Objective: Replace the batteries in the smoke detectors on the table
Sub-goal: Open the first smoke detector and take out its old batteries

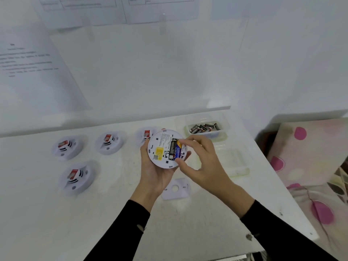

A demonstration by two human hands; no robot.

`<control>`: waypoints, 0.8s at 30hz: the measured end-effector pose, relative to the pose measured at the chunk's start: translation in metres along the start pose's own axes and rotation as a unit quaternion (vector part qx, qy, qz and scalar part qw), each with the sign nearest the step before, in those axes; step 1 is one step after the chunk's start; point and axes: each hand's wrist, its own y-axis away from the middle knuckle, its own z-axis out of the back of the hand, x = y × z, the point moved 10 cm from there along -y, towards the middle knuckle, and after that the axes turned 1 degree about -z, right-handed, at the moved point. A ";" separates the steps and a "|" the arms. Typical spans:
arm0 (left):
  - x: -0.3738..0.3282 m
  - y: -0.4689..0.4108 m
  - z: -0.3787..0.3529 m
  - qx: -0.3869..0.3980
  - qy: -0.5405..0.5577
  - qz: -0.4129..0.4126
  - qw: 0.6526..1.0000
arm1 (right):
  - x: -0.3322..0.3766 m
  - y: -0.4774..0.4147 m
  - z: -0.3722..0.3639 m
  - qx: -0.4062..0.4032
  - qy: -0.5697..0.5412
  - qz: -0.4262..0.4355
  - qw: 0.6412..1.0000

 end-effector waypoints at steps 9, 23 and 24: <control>-0.007 0.006 -0.014 0.034 0.007 0.031 0.999 | 0.018 -0.022 0.001 0.006 0.003 -0.026 1.000; -0.044 0.021 -0.001 0.035 -0.017 0.036 0.999 | 0.046 -0.045 -0.037 0.003 0.016 -0.055 0.998; -0.045 0.022 0.001 0.035 -0.019 0.036 0.999 | 0.046 -0.044 -0.040 0.009 0.012 -0.061 0.998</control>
